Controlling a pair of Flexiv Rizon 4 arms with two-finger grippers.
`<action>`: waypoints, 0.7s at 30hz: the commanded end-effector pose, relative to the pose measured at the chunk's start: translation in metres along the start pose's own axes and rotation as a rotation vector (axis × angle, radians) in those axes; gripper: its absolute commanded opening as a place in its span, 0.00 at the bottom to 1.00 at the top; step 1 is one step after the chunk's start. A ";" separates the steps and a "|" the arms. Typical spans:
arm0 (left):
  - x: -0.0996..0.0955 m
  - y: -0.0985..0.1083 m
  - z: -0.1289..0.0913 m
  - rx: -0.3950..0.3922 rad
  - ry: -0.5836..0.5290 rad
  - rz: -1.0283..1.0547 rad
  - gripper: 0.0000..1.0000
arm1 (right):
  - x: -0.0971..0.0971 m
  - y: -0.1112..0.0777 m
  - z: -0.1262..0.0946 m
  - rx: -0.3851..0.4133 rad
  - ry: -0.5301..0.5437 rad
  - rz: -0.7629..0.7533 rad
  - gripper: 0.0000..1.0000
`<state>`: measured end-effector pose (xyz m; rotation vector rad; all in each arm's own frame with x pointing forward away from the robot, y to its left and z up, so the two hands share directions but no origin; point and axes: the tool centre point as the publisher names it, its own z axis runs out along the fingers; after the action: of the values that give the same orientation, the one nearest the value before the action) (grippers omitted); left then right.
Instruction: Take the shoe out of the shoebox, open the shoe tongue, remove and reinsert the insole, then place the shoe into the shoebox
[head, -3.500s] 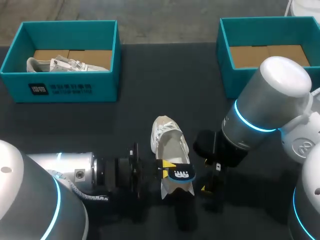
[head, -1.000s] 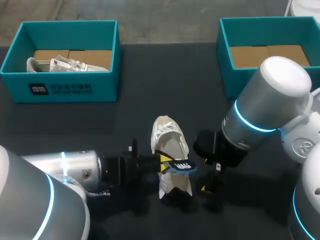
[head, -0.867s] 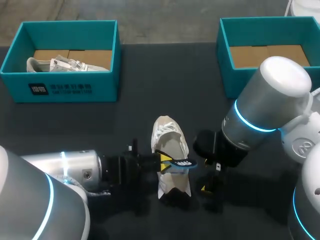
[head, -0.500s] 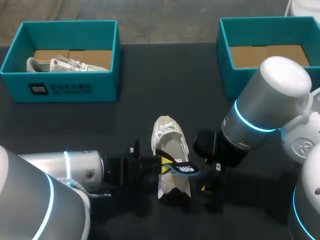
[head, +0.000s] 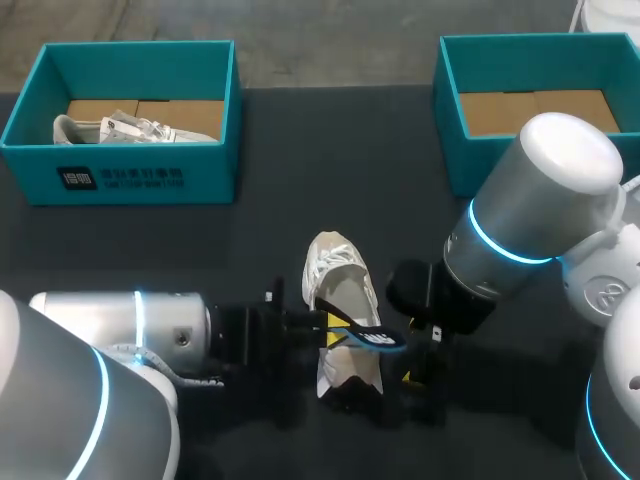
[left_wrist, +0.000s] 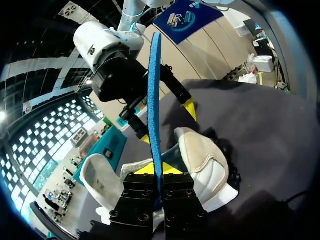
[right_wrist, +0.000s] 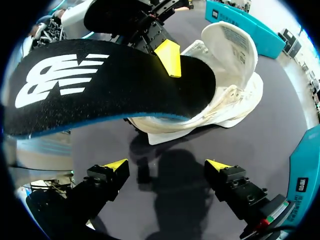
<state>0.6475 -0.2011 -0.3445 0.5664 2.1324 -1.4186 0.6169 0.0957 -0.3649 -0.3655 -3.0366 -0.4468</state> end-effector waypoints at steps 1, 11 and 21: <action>-0.003 0.000 -0.004 0.001 0.021 0.002 0.00 | 0.001 0.001 0.002 0.002 -0.003 0.001 1.00; -0.002 -0.005 -0.007 0.021 0.036 -0.019 0.21 | 0.001 0.001 0.002 0.002 -0.003 0.001 1.00; -0.001 -0.012 -0.006 0.019 0.045 -0.018 0.25 | 0.001 0.001 0.002 0.002 -0.003 0.001 1.00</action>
<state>0.6409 -0.1988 -0.3362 0.5927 2.1590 -1.4573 0.6169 0.0957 -0.3649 -0.3655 -3.0366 -0.4469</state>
